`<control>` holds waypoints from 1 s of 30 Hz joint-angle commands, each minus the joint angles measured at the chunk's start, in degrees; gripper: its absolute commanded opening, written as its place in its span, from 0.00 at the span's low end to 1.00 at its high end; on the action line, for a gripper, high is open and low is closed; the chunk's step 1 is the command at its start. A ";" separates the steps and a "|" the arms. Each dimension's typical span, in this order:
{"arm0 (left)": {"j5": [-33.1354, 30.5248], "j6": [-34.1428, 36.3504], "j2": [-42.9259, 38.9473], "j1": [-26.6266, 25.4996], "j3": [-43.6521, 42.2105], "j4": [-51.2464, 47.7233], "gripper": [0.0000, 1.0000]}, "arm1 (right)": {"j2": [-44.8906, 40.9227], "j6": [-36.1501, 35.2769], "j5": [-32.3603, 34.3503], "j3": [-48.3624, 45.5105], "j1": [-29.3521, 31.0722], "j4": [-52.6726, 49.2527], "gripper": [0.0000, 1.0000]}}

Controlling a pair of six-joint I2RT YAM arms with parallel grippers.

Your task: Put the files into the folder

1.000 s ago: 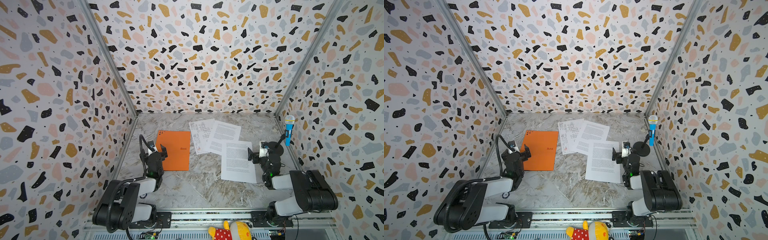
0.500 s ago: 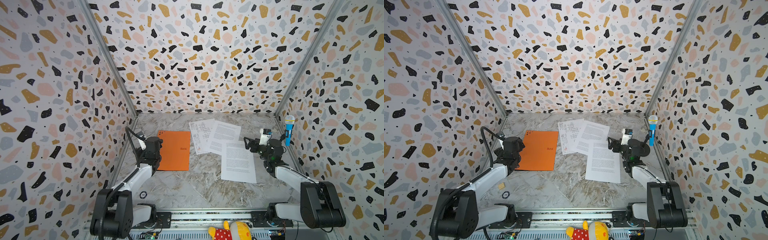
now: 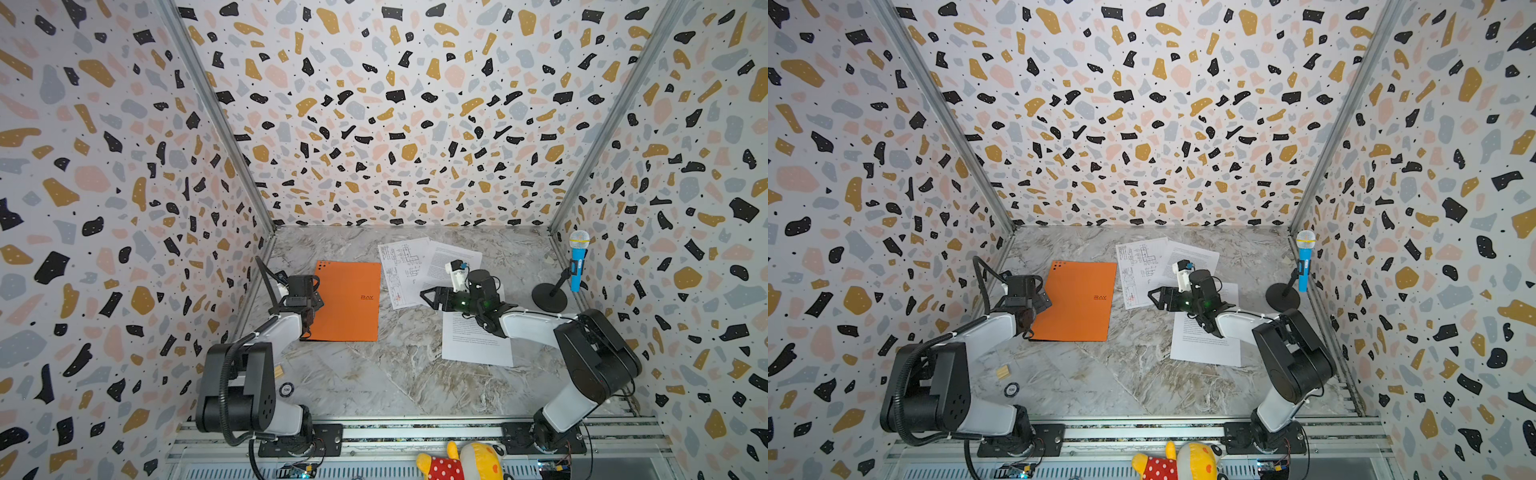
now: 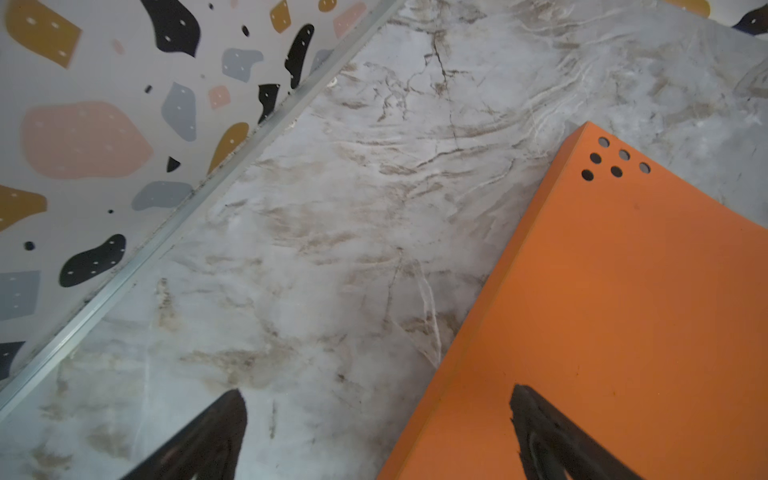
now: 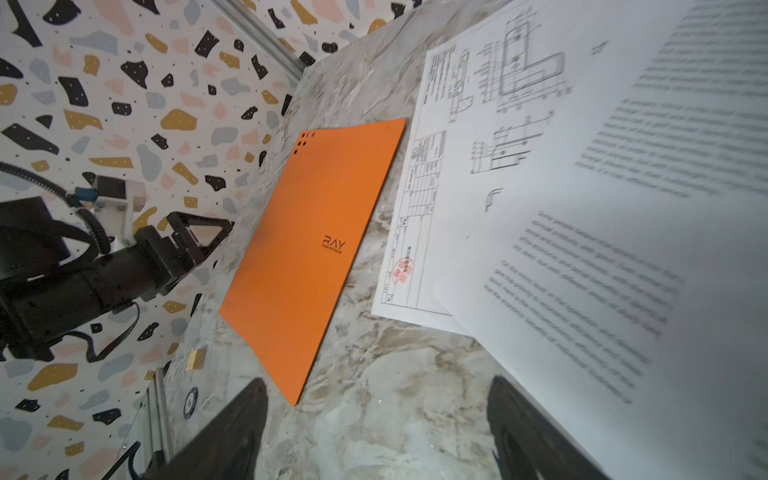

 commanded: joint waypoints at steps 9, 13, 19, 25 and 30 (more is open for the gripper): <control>9.46 -1.71 2.04 -0.01 -1.16 2.53 1.00 | 3.06 2.38 -0.86 1.11 4.59 -1.57 0.82; 12.04 -2.69 2.94 -0.09 -1.65 2.82 1.00 | 3.76 2.20 -1.01 1.28 4.72 -2.52 0.82; 13.74 -2.92 3.10 -0.49 -3.44 3.79 1.00 | 5.29 2.54 -2.41 2.46 5.96 -2.95 0.82; 15.51 -3.16 2.11 -1.38 -4.80 4.27 1.00 | 7.39 4.11 -3.90 3.76 6.46 -2.94 0.80; 15.85 -3.24 0.66 -3.39 -6.13 4.77 1.00 | 8.44 4.66 -4.13 4.62 6.94 -3.31 0.79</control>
